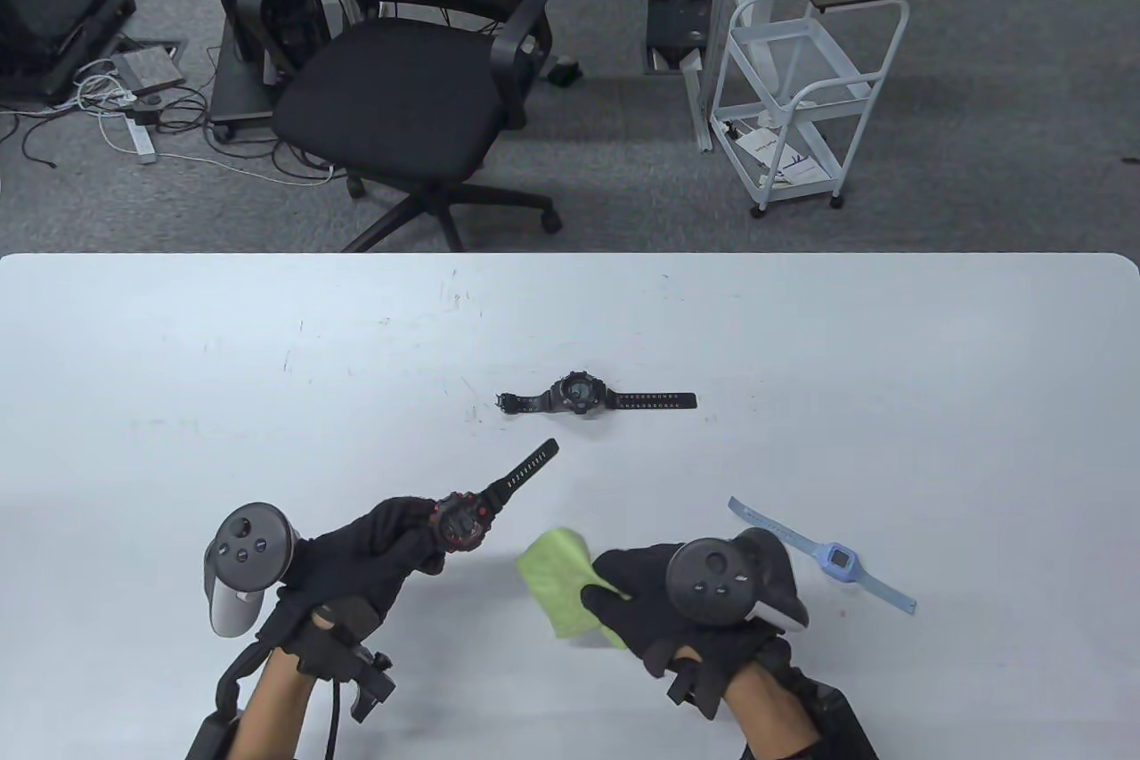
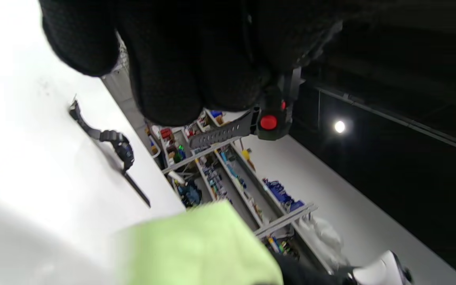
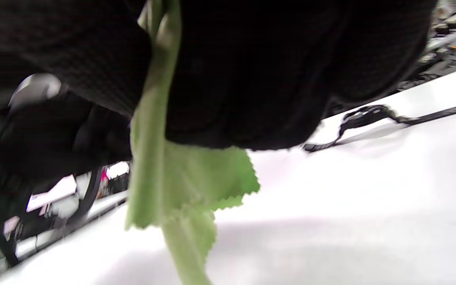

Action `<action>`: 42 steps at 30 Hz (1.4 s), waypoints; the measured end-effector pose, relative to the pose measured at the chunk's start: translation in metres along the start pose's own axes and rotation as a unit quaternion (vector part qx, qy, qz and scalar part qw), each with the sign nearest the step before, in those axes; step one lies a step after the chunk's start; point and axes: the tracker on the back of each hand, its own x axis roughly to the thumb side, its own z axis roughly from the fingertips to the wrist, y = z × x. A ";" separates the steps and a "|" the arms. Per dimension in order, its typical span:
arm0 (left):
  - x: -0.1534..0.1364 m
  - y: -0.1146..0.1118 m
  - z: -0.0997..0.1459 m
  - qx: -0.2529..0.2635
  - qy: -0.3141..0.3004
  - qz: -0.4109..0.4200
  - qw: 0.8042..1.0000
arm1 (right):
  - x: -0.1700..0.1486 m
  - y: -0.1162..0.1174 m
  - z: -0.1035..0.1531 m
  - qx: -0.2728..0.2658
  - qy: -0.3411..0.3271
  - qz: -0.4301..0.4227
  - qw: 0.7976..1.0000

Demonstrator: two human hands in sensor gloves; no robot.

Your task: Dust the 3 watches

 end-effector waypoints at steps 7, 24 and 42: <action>0.002 -0.008 -0.002 -0.013 -0.008 -0.004 1.000 | 0.026 0.049 -0.013 0.103 -0.021 0.090 0.990; 0.005 -0.025 -0.004 -0.038 -0.021 0.002 0.999 | 0.029 0.067 -0.018 0.170 -0.012 0.170 0.970; 0.008 -0.082 -0.007 -0.125 -0.027 -0.003 0.992 | -0.048 0.016 0.003 -0.144 0.072 -0.470 0.868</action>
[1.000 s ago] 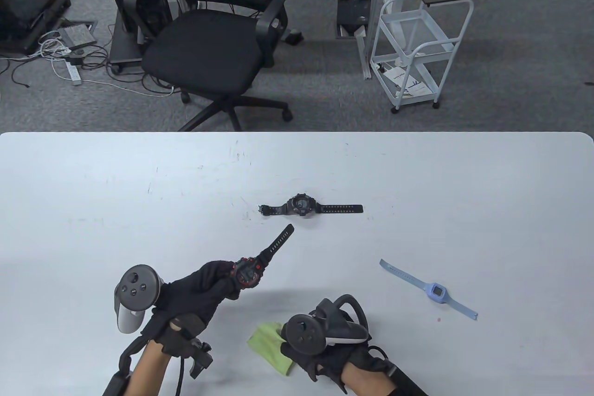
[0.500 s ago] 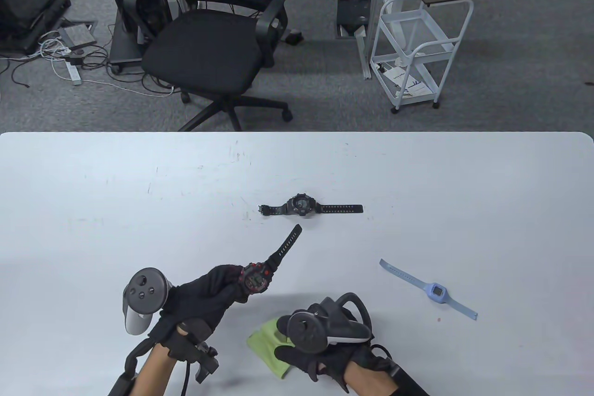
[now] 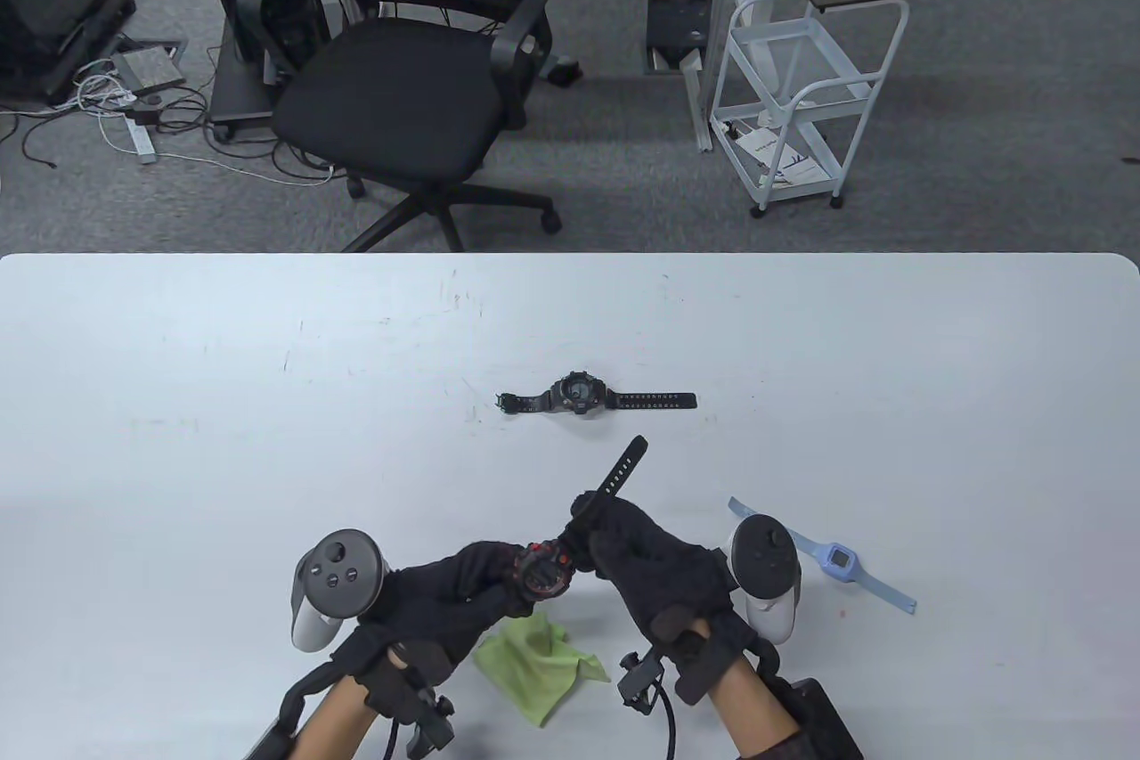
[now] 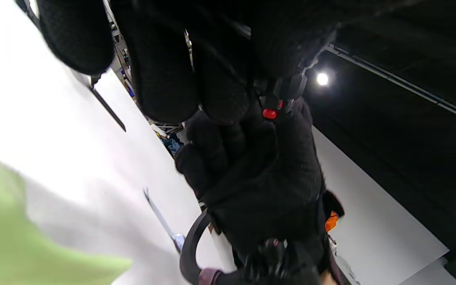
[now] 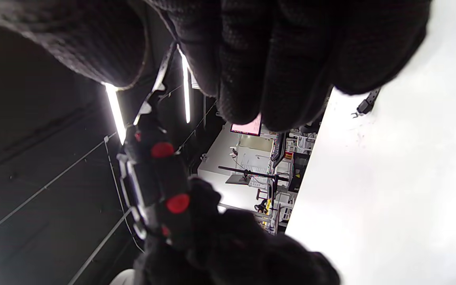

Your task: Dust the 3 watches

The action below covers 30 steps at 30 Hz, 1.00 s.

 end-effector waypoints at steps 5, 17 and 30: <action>-0.001 -0.021 -0.006 -0.034 0.006 -0.025 0.999 | 0.005 -0.004 0.001 -0.048 -0.013 -0.029 0.998; 0.012 -0.022 0.001 0.016 -0.013 -0.164 0.986 | 0.018 -0.027 0.005 -0.109 -0.031 -0.023 0.993; 0.006 -0.058 -0.009 -0.220 0.044 -0.375 0.900 | 0.005 -0.053 0.008 -0.174 0.008 -0.047 0.984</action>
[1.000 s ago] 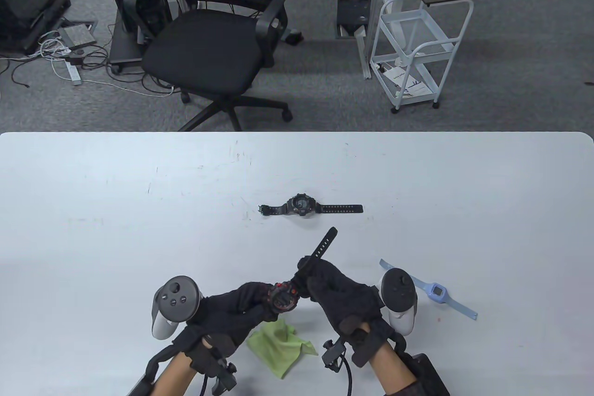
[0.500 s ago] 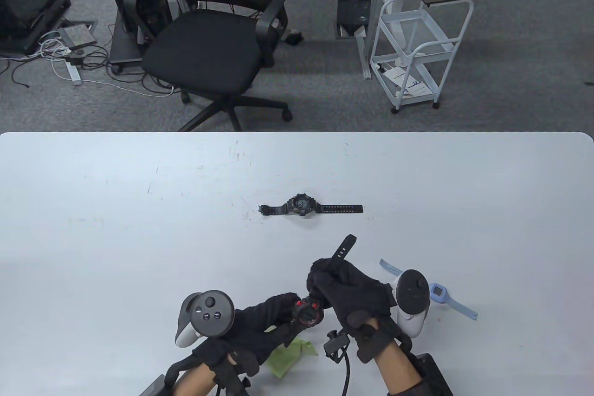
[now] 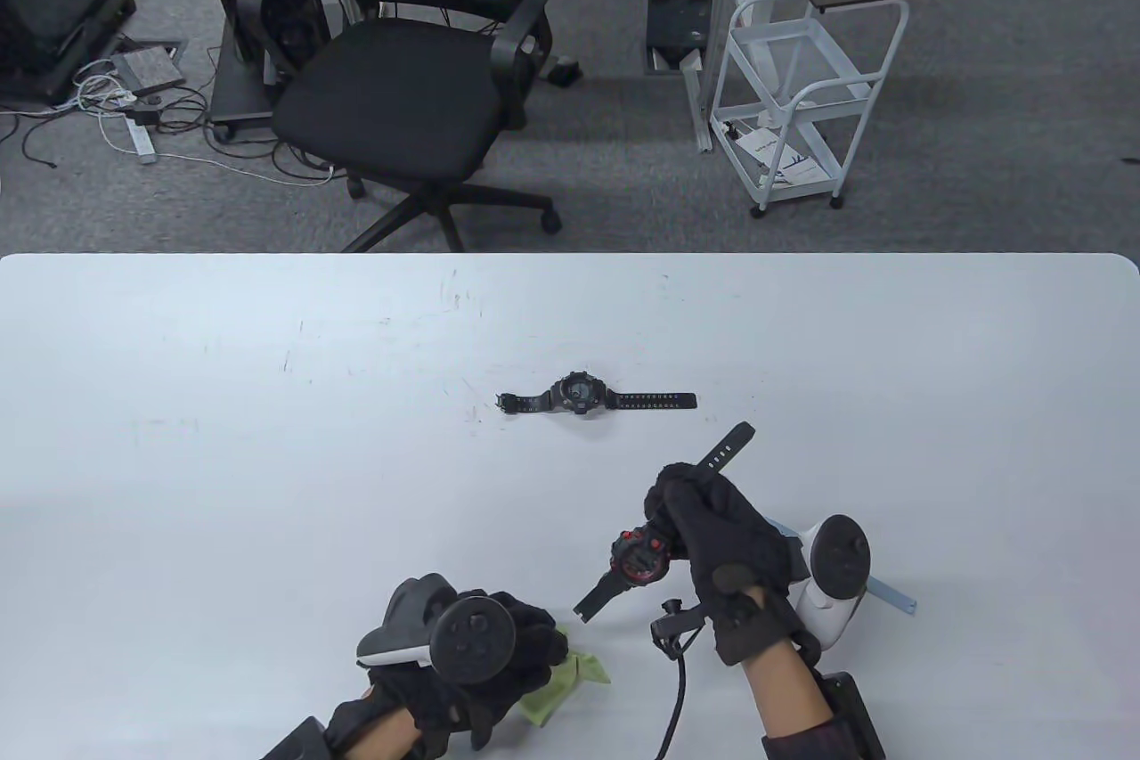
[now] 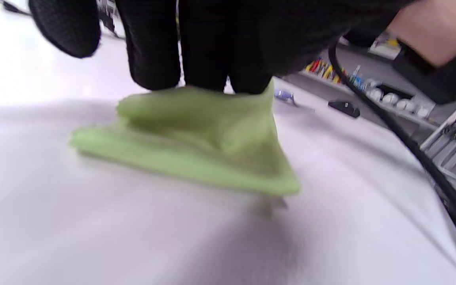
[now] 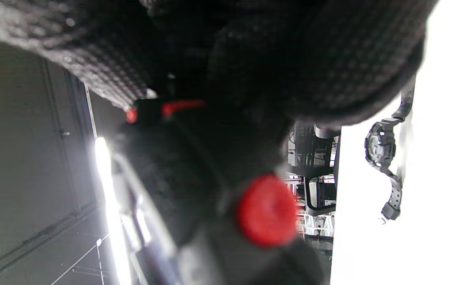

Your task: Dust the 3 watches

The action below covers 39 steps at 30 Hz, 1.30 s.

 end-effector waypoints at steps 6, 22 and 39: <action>0.002 -0.010 -0.007 -0.025 0.012 -0.060 0.998 | -0.001 0.003 0.000 0.011 0.001 0.005 1.000; 0.006 -0.022 -0.019 0.099 0.015 -0.140 0.985 | -0.002 0.005 -0.001 0.031 0.007 0.008 0.999; -0.067 0.018 0.035 0.282 0.072 0.353 0.889 | 0.002 0.012 0.001 0.056 -0.012 -0.020 0.998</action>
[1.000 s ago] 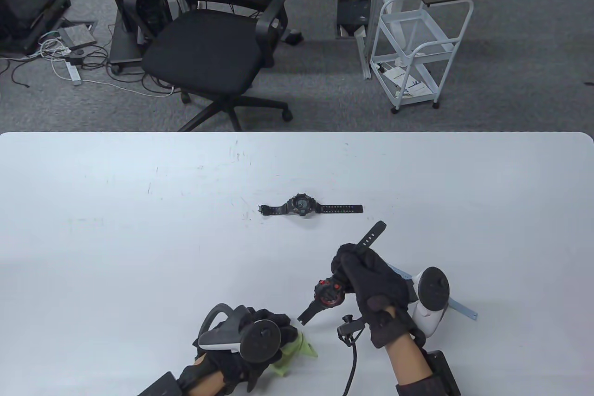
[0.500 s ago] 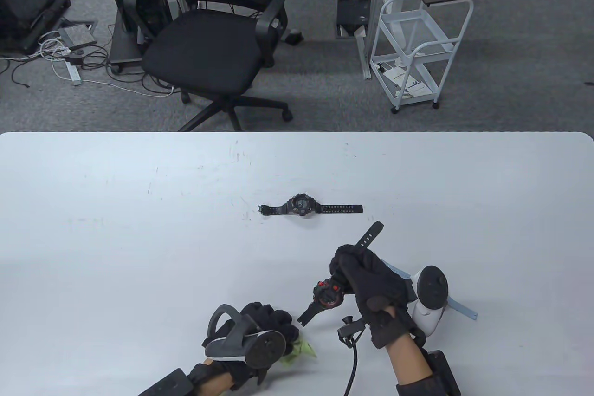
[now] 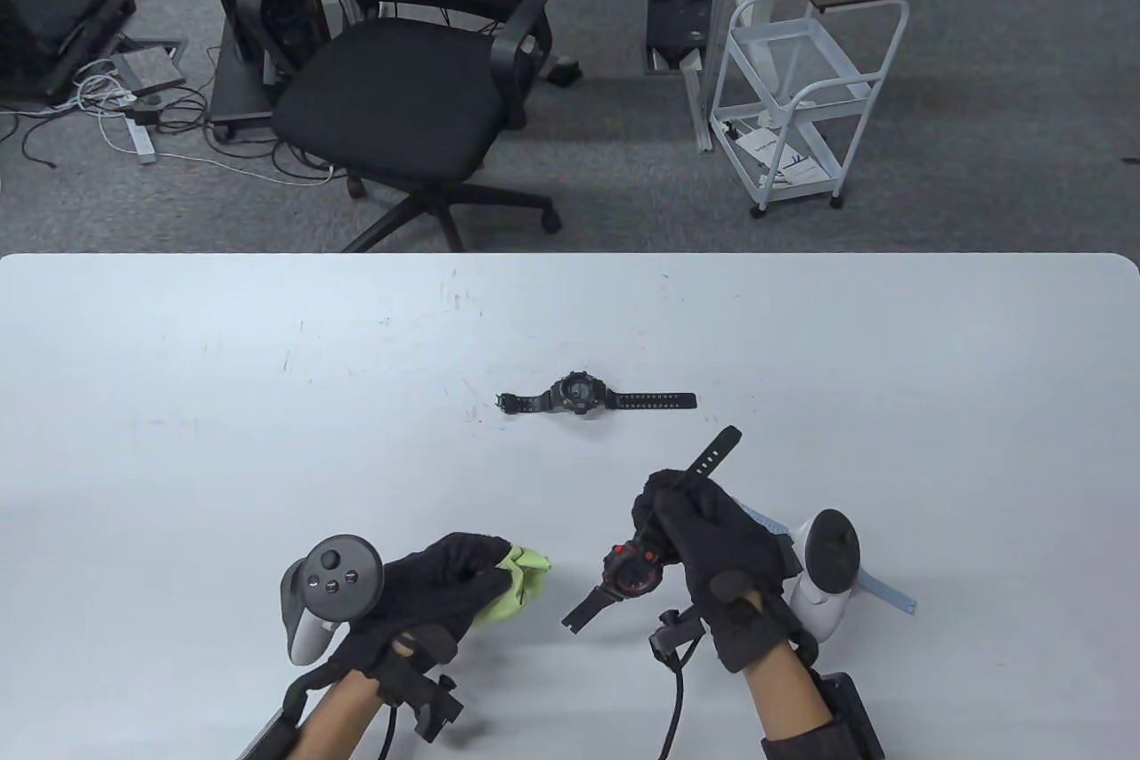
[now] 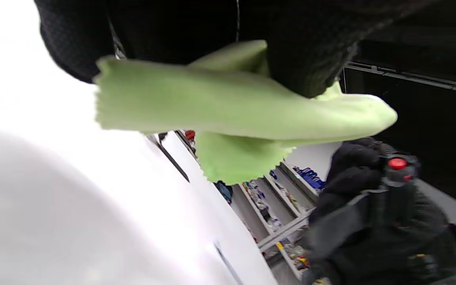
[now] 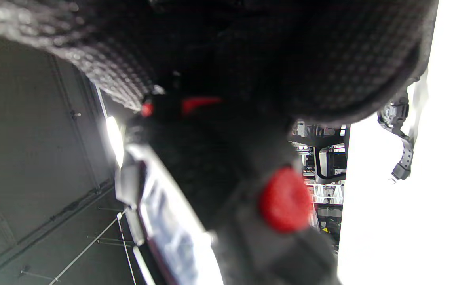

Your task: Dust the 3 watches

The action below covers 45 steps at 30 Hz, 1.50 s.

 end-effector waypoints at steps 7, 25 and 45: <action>0.003 -0.027 0.000 -0.021 -0.006 0.084 0.996 | -0.001 0.020 0.008 0.004 -0.015 0.020 1.000; 0.008 -0.067 -0.001 -0.117 0.002 0.131 0.984 | -0.016 0.034 0.016 -0.043 0.019 0.006 0.999; 0.017 -0.046 0.001 -0.071 -0.040 0.037 0.996 | -0.014 0.030 0.009 0.032 0.035 -0.004 0.999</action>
